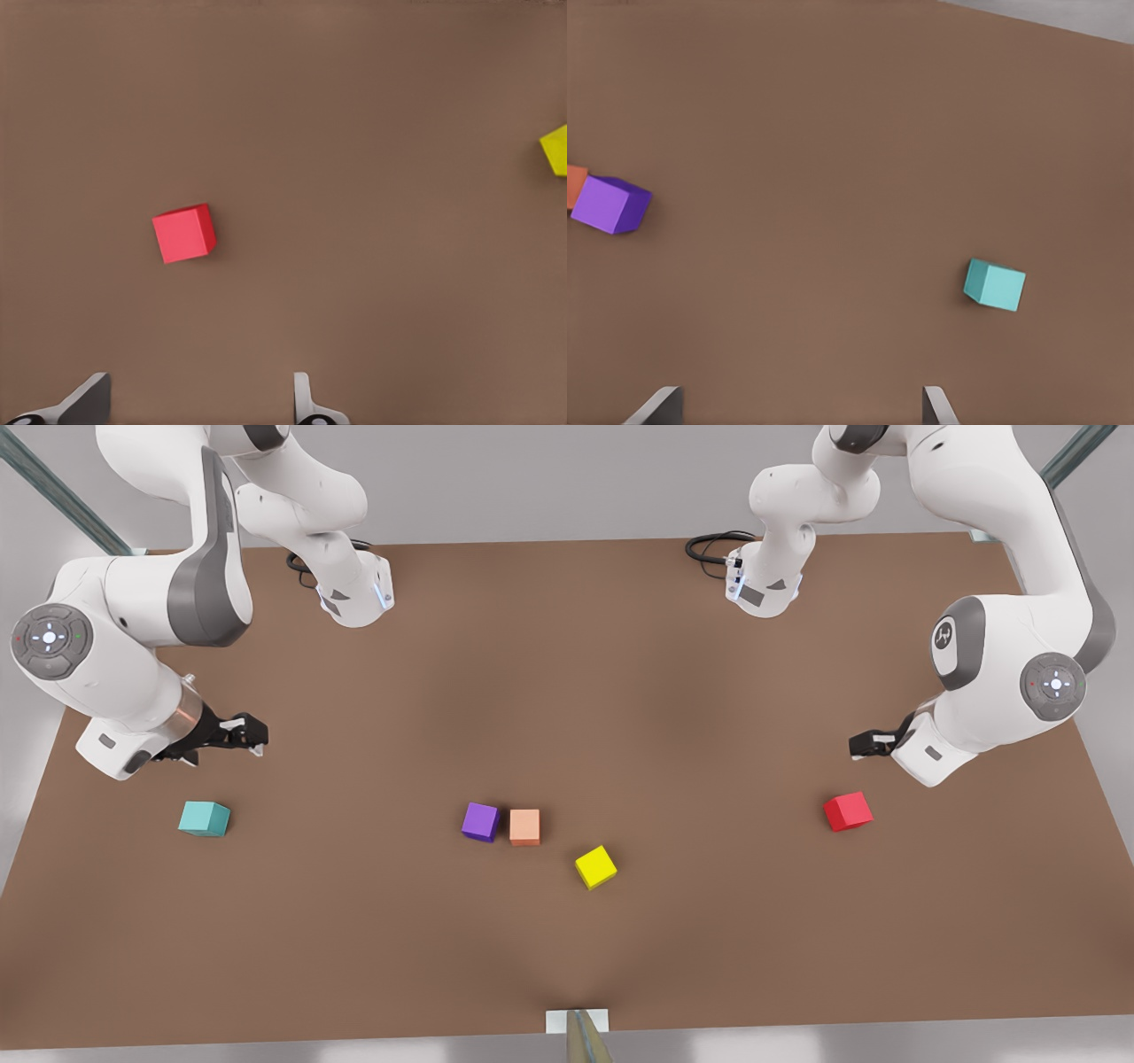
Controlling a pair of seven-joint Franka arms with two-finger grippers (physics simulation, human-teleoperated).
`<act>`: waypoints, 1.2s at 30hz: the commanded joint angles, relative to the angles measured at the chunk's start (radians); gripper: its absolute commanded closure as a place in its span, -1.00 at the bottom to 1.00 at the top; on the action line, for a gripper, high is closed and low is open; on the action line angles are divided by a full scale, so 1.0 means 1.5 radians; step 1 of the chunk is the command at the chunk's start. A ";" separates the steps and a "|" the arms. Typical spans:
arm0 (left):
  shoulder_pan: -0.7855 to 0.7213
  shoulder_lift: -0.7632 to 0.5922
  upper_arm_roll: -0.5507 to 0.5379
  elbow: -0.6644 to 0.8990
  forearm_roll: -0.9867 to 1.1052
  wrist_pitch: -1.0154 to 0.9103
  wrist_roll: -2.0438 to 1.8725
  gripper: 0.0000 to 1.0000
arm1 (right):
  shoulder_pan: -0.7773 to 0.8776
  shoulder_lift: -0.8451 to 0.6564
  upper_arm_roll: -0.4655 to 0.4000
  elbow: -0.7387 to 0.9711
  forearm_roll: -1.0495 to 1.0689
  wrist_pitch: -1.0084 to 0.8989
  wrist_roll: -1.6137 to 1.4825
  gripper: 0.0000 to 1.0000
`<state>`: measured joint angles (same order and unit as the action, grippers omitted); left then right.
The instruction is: Pick up red wooden cube and pass to hand red wooden cube and place in blue wooden cube
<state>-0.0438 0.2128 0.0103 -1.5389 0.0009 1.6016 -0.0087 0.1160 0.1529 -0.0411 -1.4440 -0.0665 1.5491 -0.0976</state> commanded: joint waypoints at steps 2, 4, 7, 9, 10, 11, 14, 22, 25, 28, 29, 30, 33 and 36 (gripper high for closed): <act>0.001 0.000 0.000 0.000 0.000 0.008 -0.021 -1.00 | -0.003 -0.001 0.000 0.000 0.000 0.004 -0.022 -1.00; 0.019 0.061 0.007 0.001 0.004 0.031 -0.022 -1.00 | -0.002 -0.001 0.000 0.000 0.000 0.004 -0.022 -1.00; 0.051 0.172 0.018 -0.005 -0.001 0.170 -0.046 -1.00 | -0.002 -0.001 0.000 -0.001 0.000 0.004 -0.022 -1.00; 0.054 0.184 0.024 -0.051 -0.004 0.256 -0.070 -1.00 | -0.002 -0.001 0.000 -0.001 -0.001 0.004 -0.023 -1.00; 0.054 0.187 0.033 -0.068 -0.005 0.284 -0.093 -1.00 | -0.002 -0.001 0.000 -0.002 -0.001 0.003 -0.024 -1.00; 0.054 0.190 0.038 -0.086 -0.012 0.303 -0.094 -1.00 | -0.002 -0.001 0.000 -0.002 -0.002 0.003 -0.024 -1.00; 0.054 0.193 0.051 -0.126 -0.040 0.346 -0.091 -1.00 | -0.002 -0.001 0.000 -0.003 -0.002 -0.002 -0.025 -1.00; 0.054 0.219 0.052 -0.194 -0.039 0.426 -0.090 -1.00 | 0.000 0.000 0.001 -0.004 -0.004 -0.006 -0.025 -1.00; 0.058 0.227 0.053 -0.202 -0.039 0.444 -0.089 -1.00 | 0.000 0.000 0.001 -0.004 -0.005 -0.006 -0.025 -1.00; 0.060 0.233 0.058 -0.203 -0.039 0.445 -0.089 -1.00 | 0.001 0.000 0.001 -0.005 -0.005 -0.006 -0.025 -1.00; 0.060 0.239 0.058 -0.203 -0.039 0.446 -0.089 -1.00 | 0.001 0.000 0.001 -0.005 -0.005 -0.006 -0.025 -1.00; 0.060 0.240 0.058 -0.205 -0.039 0.449 -0.089 -1.00 | 0.001 0.000 0.002 -0.005 -0.004 -0.007 -0.026 -1.00; 0.060 0.252 0.058 -0.205 -0.039 0.449 -0.089 -1.00 | 0.000 -0.001 0.001 -0.005 -0.003 -0.007 -0.040 -1.00; 0.060 0.268 0.058 -0.205 -0.040 0.473 -0.089 -1.00 | 0.000 0.000 0.001 -0.005 -0.003 -0.007 -0.040 -1.00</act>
<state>0.0460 0.6117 0.0966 -1.8473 -0.0605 2.2721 -0.1157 0.1163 0.1543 -0.0396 -1.4516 -0.0716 1.5399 -0.1363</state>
